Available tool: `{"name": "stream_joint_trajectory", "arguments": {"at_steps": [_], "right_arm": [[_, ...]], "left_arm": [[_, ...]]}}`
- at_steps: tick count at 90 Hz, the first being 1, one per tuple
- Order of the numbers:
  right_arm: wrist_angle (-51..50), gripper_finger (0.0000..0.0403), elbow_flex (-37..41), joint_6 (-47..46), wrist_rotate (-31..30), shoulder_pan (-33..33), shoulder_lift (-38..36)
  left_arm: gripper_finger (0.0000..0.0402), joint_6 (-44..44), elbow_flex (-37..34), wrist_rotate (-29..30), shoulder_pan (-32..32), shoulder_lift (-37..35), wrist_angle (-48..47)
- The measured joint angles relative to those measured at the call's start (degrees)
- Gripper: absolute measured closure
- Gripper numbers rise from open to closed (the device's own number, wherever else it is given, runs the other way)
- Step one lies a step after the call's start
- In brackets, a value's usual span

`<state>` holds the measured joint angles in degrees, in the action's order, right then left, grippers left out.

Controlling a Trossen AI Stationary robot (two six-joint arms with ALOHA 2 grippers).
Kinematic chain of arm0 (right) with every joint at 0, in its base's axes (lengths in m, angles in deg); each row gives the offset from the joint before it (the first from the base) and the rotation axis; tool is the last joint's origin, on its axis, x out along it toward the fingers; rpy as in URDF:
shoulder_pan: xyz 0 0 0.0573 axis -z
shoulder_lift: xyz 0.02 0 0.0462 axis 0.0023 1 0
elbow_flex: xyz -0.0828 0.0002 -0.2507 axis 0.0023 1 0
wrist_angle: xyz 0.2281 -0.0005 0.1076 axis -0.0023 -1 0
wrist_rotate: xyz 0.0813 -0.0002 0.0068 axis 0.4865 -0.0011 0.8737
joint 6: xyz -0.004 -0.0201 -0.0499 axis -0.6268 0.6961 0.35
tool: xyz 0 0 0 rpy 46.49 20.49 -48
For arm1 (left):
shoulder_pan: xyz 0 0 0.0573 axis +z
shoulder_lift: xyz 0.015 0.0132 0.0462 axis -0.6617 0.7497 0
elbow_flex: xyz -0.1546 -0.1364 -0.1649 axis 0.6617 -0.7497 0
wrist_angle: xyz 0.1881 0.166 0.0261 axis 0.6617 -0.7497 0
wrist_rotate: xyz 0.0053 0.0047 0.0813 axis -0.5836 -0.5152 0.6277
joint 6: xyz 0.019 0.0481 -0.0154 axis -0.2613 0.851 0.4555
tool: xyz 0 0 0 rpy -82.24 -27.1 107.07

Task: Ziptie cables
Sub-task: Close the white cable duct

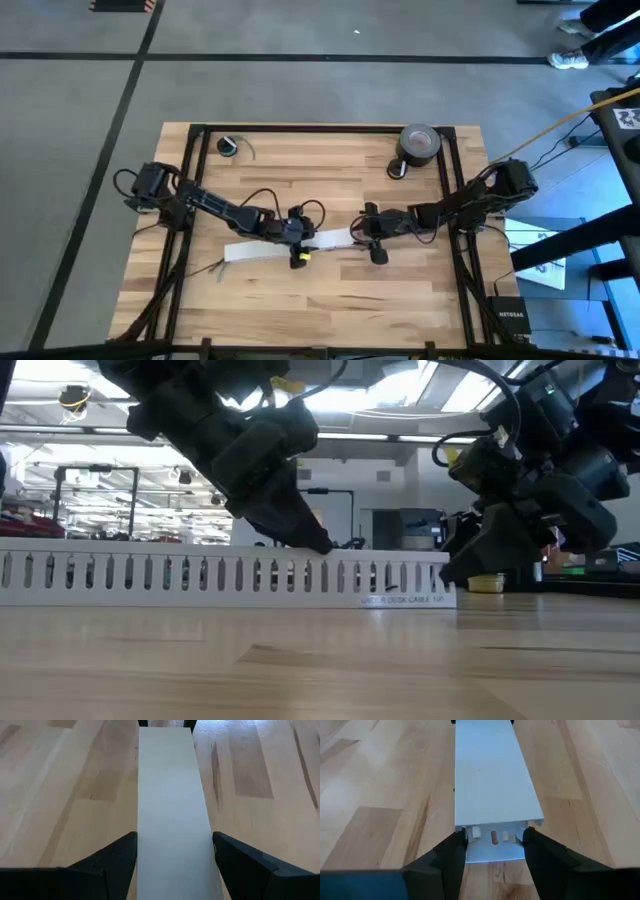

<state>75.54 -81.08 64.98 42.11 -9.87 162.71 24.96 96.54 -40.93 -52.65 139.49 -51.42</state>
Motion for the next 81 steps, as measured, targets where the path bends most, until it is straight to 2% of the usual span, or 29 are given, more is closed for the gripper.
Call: {"name": "stream_joint_trajectory", "arguments": {"at_steps": [33, 57, 81], "right_arm": [[0.0, 0.023, 0.0, 0.0, 0.0, 0.0, 0.0], [-0.1, 0.023, 0.0, 0.3, 0.0, 0.0, 0.0], [-0.2, 0.023, 0.0, 0.3, 0.0, 0.0, 0.0]], "left_arm": [[0.0114, -1.4, -0.2, -4.5, 1.7, 2.3, 0.3], [0.0112, -0.1, 1.8, -4.7, 1.9, 0.9, 0.9], [0.0112, -0.9, 1.8, -4.7, 1.9, 0.9, -2.9]]}}
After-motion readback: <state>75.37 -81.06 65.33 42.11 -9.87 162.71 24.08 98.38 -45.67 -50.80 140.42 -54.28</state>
